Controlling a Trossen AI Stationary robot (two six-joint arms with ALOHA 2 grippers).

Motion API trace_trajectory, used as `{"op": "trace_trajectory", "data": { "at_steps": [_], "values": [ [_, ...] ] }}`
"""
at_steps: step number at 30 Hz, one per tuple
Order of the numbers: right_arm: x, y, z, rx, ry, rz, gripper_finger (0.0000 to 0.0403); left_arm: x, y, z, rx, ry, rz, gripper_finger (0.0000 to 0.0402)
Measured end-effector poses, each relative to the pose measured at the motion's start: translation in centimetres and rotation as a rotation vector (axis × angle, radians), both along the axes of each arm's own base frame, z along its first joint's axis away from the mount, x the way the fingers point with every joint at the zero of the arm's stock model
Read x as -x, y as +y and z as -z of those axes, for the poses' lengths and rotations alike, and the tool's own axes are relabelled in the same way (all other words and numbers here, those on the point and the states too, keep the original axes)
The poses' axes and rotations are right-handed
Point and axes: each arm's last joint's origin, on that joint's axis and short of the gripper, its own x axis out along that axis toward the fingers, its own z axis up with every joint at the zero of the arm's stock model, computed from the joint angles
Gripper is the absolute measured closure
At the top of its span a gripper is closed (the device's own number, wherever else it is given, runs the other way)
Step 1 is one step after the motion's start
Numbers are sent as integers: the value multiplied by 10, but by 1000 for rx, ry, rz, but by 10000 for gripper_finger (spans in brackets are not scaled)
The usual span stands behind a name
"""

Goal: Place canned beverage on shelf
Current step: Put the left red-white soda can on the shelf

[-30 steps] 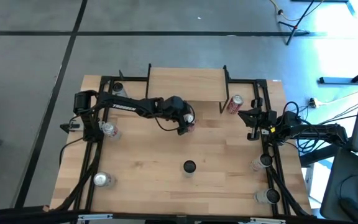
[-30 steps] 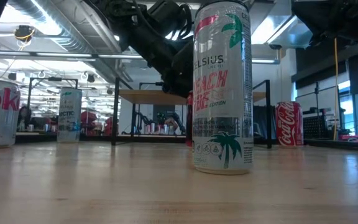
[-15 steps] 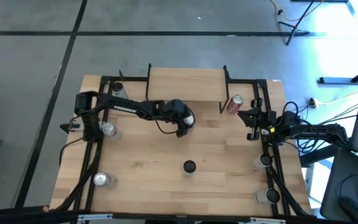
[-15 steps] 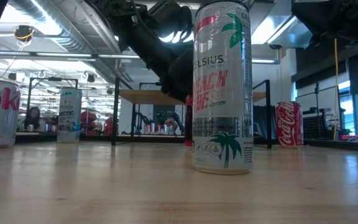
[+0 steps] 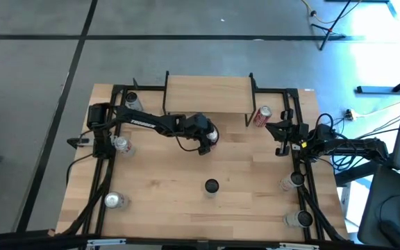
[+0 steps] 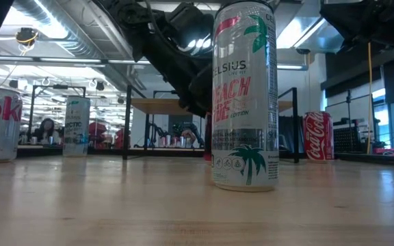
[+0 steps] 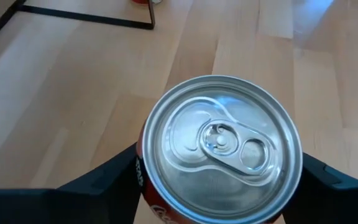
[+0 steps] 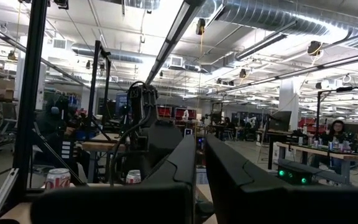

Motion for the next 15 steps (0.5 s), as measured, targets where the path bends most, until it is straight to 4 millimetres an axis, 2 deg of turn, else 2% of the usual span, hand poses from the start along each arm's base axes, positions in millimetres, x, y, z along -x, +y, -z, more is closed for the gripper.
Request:
{"op": "trace_trajectory", "data": {
  "at_steps": [3,5,10,15],
  "values": [
    [0,0,0,0,0,0,375,5,-3,-10,2,-1,4,135],
    [0,0,0,0,0,0,375,10,-5,-26,-2,-35,7,135],
    [0,0,0,-26,-4,-12,375,34,-10,-79,-11,-139,7,135],
    [0,0,0,-26,-4,-12,375,72,-9,-132,-31,-248,-48,129]
  ]
}}
